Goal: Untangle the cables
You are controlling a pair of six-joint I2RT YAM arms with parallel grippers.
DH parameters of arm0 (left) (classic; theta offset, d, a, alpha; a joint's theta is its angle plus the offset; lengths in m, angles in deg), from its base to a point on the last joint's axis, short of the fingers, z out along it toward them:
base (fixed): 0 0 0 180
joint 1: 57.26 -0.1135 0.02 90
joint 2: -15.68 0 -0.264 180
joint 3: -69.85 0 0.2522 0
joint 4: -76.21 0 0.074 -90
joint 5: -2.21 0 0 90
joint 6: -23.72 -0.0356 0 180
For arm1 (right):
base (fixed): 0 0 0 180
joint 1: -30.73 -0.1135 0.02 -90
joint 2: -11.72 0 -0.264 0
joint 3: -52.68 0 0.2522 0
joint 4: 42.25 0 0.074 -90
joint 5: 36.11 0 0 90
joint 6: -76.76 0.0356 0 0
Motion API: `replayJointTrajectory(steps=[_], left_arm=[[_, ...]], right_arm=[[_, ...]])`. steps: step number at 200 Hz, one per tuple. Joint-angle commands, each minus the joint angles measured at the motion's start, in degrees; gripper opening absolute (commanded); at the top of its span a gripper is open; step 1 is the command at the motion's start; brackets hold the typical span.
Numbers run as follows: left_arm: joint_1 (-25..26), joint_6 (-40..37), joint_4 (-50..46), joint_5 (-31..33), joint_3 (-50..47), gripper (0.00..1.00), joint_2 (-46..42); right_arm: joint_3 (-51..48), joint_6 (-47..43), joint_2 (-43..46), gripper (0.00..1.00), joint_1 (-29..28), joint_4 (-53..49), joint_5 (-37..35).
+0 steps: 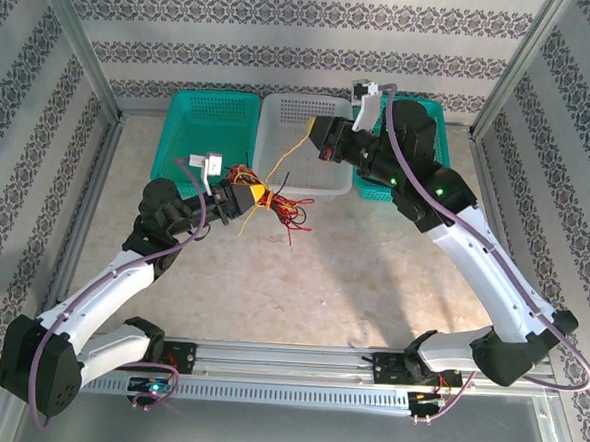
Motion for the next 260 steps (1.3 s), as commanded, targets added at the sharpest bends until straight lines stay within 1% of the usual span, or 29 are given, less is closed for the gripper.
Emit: replayJointTrajectory(steps=[1, 32, 53, 68, 93, 125, 180, 206, 221, 238, 260], left_arm=[[-0.49, 2.87, 5.78, -8.39, 0.34, 0.00, 0.78], [-0.49, 8.80, 14.16, -13.84, 0.61, 0.00, 3.33], [-0.46, 12.99, 19.85, -15.09, 0.86, 0.00, 4.47], [-0.43, 14.91, 21.52, -15.09, 1.52, 0.00, 4.58], [0.51, 18.27, 24.90, -15.58, 2.89, 0.00, 5.04], [0.89, 24.14, 32.41, -14.72, 4.15, 0.00, 6.44], [0.89, 31.04, 40.76, -13.98, 7.74, 0.00, 9.10], [0.90, 31.98, 42.54, -12.37, 8.37, 0.00, 9.57], [0.95, 30.82, 41.88, -10.23, 8.23, 0.00, 9.03], [0.79, 26.66, 37.74, -5.29, 7.04, 0.00, 6.84], [-0.33, 17.74, 27.18, 1.50, 6.38, 0.00, 2.09]], right_arm=[[3.39, 0.99, -1.05, 0.00, 3.06, 1.98, 0.31], [3.29, 2.24, -3.24, 0.00, 8.44, 1.21, 2.84], [1.78, 4.09, -5.38, 0.00, 12.20, 1.69, 6.39], [-0.37, 5.54, -6.84, 0.00, 13.77, 3.08, 8.81], [-4.78, 7.10, -9.08, 0.00, 13.95, 6.28, 11.48], [-10.97, 11.18, -11.39, 0.00, 13.52, 12.21, 14.27], [-19.46, 14.97, -13.93, 0.00, 11.42, 20.27, 15.44], [-22.87, 16.34, -14.48, 0.00, 9.97, 23.23, 16.16], [-25.60, 17.01, -14.14, 0.00, 8.64, 25.93, 16.82], [-29.63, 18.31, -12.81, 0.00, 6.84, 29.28, 16.08], [-34.00, 19.11, -10.62, 0.00, 3.96, 31.32, 14.54]])
